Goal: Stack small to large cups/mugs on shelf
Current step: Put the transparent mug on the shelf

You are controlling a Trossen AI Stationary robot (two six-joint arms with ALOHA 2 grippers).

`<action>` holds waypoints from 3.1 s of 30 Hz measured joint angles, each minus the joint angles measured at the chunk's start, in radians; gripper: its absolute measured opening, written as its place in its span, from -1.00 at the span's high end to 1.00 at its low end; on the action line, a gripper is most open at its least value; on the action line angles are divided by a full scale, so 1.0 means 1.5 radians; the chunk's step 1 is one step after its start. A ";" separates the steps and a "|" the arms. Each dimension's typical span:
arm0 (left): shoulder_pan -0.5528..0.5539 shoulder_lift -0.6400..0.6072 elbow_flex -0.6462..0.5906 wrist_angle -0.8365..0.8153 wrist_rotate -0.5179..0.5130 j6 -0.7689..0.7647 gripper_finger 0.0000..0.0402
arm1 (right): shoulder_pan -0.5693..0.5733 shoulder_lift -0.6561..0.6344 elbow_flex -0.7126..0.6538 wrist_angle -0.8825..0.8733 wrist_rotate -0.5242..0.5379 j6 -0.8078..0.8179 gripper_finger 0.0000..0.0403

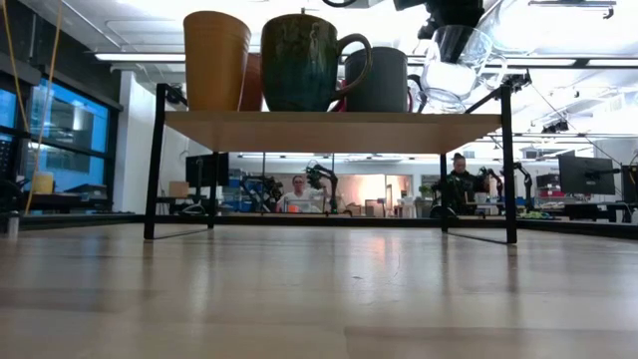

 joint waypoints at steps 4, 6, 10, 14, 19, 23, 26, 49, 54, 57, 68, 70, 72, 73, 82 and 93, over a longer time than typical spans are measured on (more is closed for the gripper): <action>0.000 0.000 0.000 0.000 0.000 0.000 1.00 | -0.003 0.000 0.000 0.000 0.008 0.011 1.00; 0.000 0.000 0.000 0.000 0.000 0.000 1.00 | -0.006 0.000 0.000 0.000 0.008 0.019 0.99; 0.000 0.000 0.000 0.000 0.000 0.000 1.00 | -0.013 0.000 0.000 0.000 0.005 0.022 0.83; 0.000 0.000 0.000 0.000 0.000 0.000 1.00 | -0.013 0.000 0.000 0.000 0.005 0.022 0.63; 0.000 0.000 0.000 0.000 0.000 0.000 1.00 | -0.013 0.000 0.000 0.000 0.005 0.022 0.55; 0.000 0.000 0.000 0.000 0.000 0.001 1.00 | -0.013 0.000 0.000 0.000 0.004 0.026 0.54; 0.000 0.000 0.000 0.000 0.000 0.001 1.00 | -0.013 0.000 0.000 0.000 0.003 0.016 0.54; 0.000 0.000 0.000 0.000 0.000 0.005 1.00 | 0.122 -0.125 -0.051 0.251 -0.036 0.241 0.95; 0.000 0.000 0.000 0.000 0.000 0.006 1.00 | 0.206 -0.148 -0.181 0.344 0.011 0.432 0.98; 0.000 0.000 0.000 0.000 0.000 0.007 1.00 | 0.247 -0.142 -0.214 0.347 0.048 0.532 0.99; 0.000 0.000 0.000 0.000 0.000 0.008 1.00 | 0.284 -0.142 -0.230 0.266 0.207 0.743 1.00; 0.000 0.000 0.000 0.000 0.000 0.008 1.00 | 0.282 -0.142 -0.230 0.251 0.193 0.743 1.00; 0.000 0.000 0.000 0.000 0.000 0.008 1.00 | 0.282 -0.142 -0.230 0.235 0.185 0.742 1.00; 0.000 0.000 0.000 0.000 0.000 0.008 1.00 | 0.282 -0.142 -0.230 0.225 0.177 0.742 1.00; 0.000 0.000 0.000 0.000 0.000 0.008 1.00 | 0.280 -0.142 -0.230 0.153 0.175 0.738 1.00; 0.000 0.000 0.000 0.000 0.000 0.008 1.00 | 0.272 -0.157 -0.132 0.034 0.104 0.626 1.00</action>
